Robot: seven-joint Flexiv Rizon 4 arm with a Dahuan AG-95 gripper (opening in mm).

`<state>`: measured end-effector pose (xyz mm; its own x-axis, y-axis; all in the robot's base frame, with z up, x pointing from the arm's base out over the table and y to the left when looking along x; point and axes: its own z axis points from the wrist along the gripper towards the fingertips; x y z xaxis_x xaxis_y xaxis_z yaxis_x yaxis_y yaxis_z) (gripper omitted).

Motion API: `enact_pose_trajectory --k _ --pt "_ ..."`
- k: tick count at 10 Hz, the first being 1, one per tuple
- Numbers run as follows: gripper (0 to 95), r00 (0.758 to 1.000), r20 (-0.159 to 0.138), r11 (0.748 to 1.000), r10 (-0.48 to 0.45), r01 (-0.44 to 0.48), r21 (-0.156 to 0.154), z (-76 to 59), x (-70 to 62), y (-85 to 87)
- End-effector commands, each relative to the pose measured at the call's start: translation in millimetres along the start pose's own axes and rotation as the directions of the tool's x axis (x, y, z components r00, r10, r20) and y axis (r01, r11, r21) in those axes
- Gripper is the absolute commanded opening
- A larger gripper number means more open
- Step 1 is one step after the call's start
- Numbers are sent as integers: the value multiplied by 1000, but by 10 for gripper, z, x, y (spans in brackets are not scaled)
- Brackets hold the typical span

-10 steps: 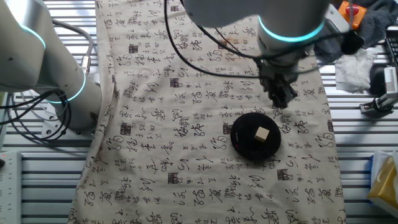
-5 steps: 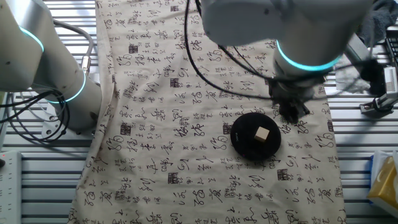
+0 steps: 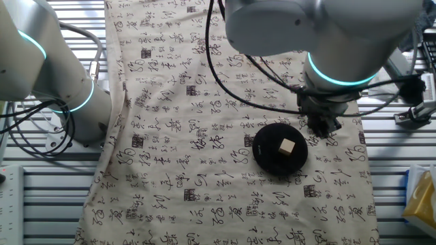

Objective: Remove the object from the scale

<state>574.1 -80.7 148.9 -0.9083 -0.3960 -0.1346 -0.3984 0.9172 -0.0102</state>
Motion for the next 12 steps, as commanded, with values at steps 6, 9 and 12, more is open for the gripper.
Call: enact_pose_trajectory --k 6,9,12 --pt "380 997 19 997 -73 73 -20 148 44 -34" --pt "380 997 23 996 -80 80 -25 230 101 -5" --pt "380 997 24 997 -73 74 -30 299 190 98"
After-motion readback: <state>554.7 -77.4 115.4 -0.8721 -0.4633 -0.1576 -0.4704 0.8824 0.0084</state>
